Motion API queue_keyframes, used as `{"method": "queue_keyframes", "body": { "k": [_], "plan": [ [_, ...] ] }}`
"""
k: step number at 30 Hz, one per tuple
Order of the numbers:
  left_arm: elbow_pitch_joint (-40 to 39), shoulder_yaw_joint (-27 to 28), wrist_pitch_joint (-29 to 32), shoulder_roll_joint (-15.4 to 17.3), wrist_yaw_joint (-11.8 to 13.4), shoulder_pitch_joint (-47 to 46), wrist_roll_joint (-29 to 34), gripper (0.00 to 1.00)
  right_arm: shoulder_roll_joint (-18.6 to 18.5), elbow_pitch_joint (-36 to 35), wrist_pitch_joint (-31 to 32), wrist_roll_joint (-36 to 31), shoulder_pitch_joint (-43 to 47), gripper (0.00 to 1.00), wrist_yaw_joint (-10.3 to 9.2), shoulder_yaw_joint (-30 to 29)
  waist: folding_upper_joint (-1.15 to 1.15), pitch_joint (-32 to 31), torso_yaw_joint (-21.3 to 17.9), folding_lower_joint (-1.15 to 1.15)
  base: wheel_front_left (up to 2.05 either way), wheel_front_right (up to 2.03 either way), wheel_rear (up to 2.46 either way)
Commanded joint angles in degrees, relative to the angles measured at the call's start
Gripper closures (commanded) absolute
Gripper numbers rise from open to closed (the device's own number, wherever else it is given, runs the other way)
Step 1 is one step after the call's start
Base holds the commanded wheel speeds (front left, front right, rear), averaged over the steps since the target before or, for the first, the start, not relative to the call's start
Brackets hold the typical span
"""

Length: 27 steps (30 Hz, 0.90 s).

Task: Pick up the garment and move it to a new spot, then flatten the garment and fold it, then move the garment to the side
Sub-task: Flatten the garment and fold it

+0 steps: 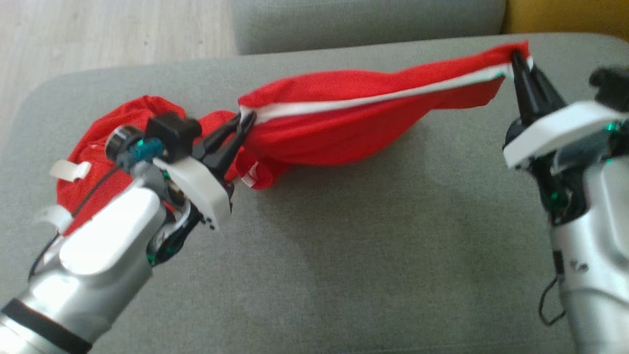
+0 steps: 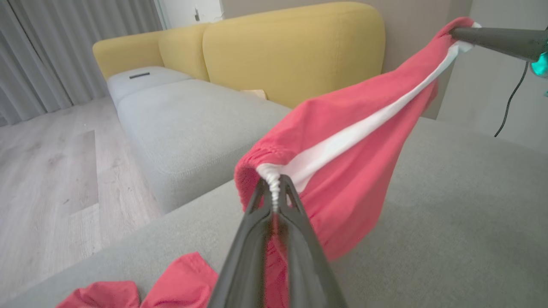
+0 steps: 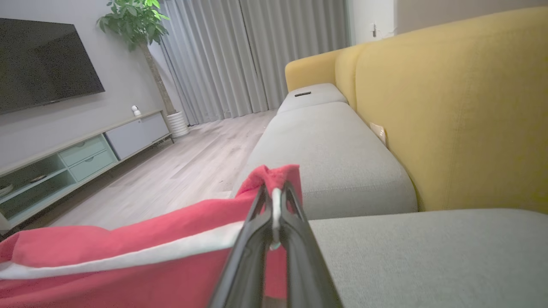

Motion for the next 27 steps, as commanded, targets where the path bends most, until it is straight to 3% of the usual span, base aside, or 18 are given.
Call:
{"method": "queue_keyframes", "body": {
  "k": [1,9,19,23,27],
  "plan": [
    [-1.6,3.1,0.2,2.3,-0.2,-4.3,-0.5,1.00,-0.9,-2.6,0.8,0.6,-3.4,1.00,-0.05,1.4,0.00,-0.9,0.3,0.00,0.00,0.00,0.00],
    [-4.0,5.5,-0.2,2.9,0.4,-8.3,-0.8,1.00,-3.4,-5.2,5.1,1.2,-7.4,1.00,-0.05,4.8,0.00,-4.2,0.1,0.00,0.00,0.00,0.00],
    [-13.8,6.7,0.4,6.7,4.1,-4.2,-1.3,1.00,-2.0,-16.5,16.2,-1.6,0.6,1.00,-0.05,-1.2,0.00,-1.9,-1.4,0.00,0.00,0.00,0.00],
    [-15.3,6.6,2.2,8.6,3.6,-6.4,-0.1,1.00,-1.6,-19.2,19.1,-3.9,-0.8,1.00,-0.05,-2.8,0.00,1.1,-2.2,0.00,0.00,0.00,0.00],
    [-14.3,6.8,5.1,9.1,0.2,-13.1,0.6,1.00,-0.1,-18.8,21.6,-5.8,-7.9,1.00,-0.05,-4.2,0.00,7.2,-3.5,0.00,0.00,0.00,0.00]
  ]
}}
